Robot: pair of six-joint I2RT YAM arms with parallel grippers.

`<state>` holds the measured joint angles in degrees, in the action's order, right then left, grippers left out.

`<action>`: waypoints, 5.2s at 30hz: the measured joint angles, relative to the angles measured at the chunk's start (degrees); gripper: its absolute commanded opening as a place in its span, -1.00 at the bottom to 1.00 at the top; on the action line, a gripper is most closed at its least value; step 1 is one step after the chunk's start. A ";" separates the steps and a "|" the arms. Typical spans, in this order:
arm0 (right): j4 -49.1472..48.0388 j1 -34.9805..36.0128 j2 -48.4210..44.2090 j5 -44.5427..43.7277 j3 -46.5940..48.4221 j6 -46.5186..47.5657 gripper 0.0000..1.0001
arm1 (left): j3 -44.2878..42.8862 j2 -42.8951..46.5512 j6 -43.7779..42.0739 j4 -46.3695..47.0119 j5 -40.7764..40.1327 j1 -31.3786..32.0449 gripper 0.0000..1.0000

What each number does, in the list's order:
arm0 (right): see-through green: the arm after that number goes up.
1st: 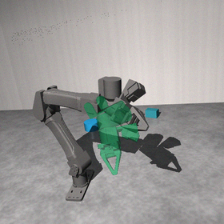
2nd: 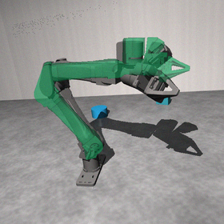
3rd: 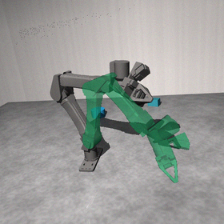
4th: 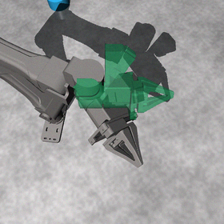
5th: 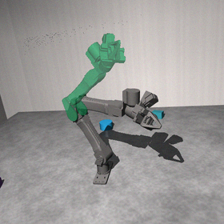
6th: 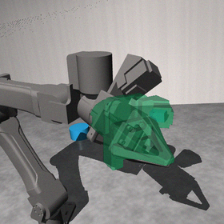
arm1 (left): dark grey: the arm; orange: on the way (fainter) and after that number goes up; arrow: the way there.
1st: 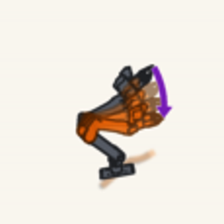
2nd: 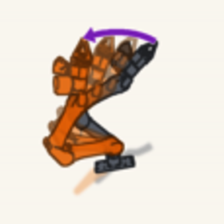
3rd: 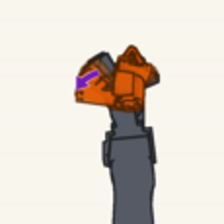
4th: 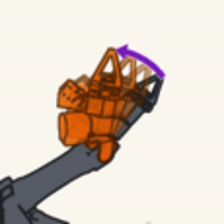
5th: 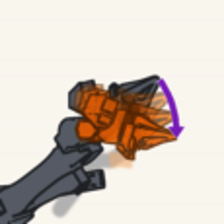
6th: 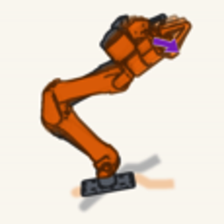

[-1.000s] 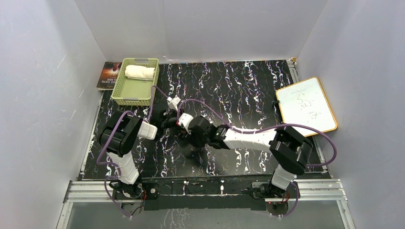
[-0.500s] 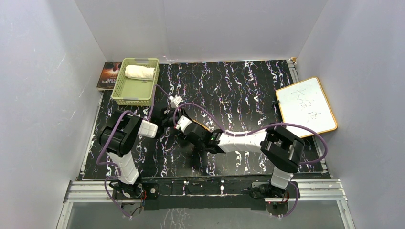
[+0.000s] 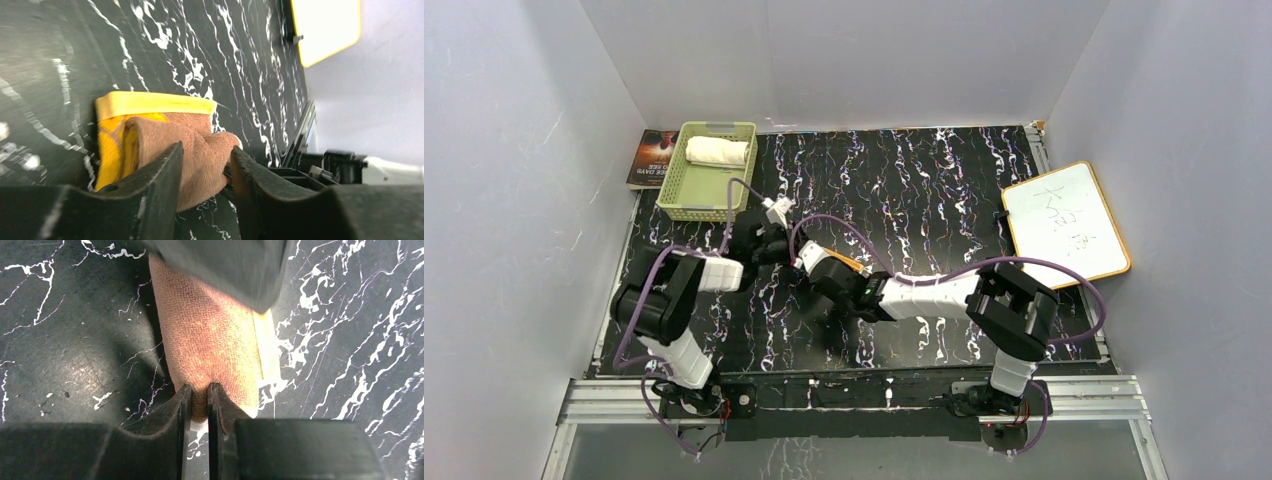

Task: Roll the towels
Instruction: Roll the towel at the center of the board, then pick up the towel at the center of the board, then place the towel in the bin.

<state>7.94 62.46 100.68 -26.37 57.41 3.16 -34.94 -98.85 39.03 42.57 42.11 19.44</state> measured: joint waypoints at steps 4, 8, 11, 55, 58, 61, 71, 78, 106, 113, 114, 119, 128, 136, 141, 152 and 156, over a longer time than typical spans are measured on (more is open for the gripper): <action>0.00 -3.69 -2.97 7.85 -1.53 -2.19 -0.90 | 2.23 9.44 1.55 -4.15 -3.91 -3.23 -0.04; -0.09 -10.47 -4.94 19.04 -2.16 -5.29 -0.90 | 2.29 21.05 1.46 -9.94 -9.33 -4.35 -0.03; -0.48 -15.45 -4.98 27.45 -2.16 -7.72 -0.89 | 2.49 24.90 1.88 -12.20 -10.82 -4.31 -0.02; -11.61 -36.83 5.92 74.01 -3.52 -25.40 -0.95 | 7.89 -10.58 23.76 31.76 -22.45 7.78 0.42; -12.85 -38.42 6.64 76.22 -4.26 -27.19 -0.95 | 7.02 -10.69 22.88 30.73 -22.64 8.31 0.42; -13.64 -39.98 7.48 77.79 -4.76 -28.50 -0.94 | 5.86 -11.32 22.23 30.25 -22.64 8.79 0.42; -15.21 -41.27 9.42 80.65 -4.79 -30.95 -0.94 | 1.51 -14.51 20.63 29.92 -22.45 10.25 0.26; -15.65 -41.35 9.79 81.18 -4.81 -31.39 -0.92 | 1.03 -15.67 19.45 29.59 -22.67 10.69 -0.17; -18.97 -50.29 -12.66 81.59 -9.94 -35.39 -0.04 | -3.13 5.86 14.03 7.43 -24.52 -2.62 -0.33; -17.22 -50.18 -14.08 81.55 -13.09 -34.75 -0.04 | -12.50 15.08 12.17 -2.99 -26.18 -15.02 -0.32; -16.98 -50.18 -14.45 81.57 -13.33 -34.73 -0.04 | -13.92 15.10 12.35 -4.22 -26.18 -17.49 -0.33; -16.70 -50.18 -17.09 81.79 -14.19 -34.71 -0.03 | -17.86 10.38 17.44 -5.64 -24.96 -29.86 -0.39; -16.59 -50.18 -19.76 81.81 -16.57 -34.56 -0.03 | -27.32 -7.28 25.14 -8.96 -25.55 -35.69 -0.31; -16.04 -50.18 -19.89 81.81 -18.62 -34.23 -0.03 | -38.05 -16.24 27.39 -14.60 -28.41 -34.88 -0.21; -15.80 -50.18 -19.89 81.81 -18.62 -33.70 -0.03 | -42.69 -20.35 27.69 -18.69 -30.80 -33.94 -0.16; -15.45 -50.18 -19.87 81.74 -18.62 -33.00 -0.03 | -50.75 -27.61 30.05 -26.12 -33.29 -30.32 -0.14; -15.32 -50.18 -19.87 81.68 -18.62 -32.68 -0.03 | -54.05 -29.51 30.34 -28.06 -33.94 -29.77 -0.04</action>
<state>-7.38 12.27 80.82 55.31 38.79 -29.52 -88.99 -128.35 69.36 14.50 8.16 -10.33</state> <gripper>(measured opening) 0.483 0.438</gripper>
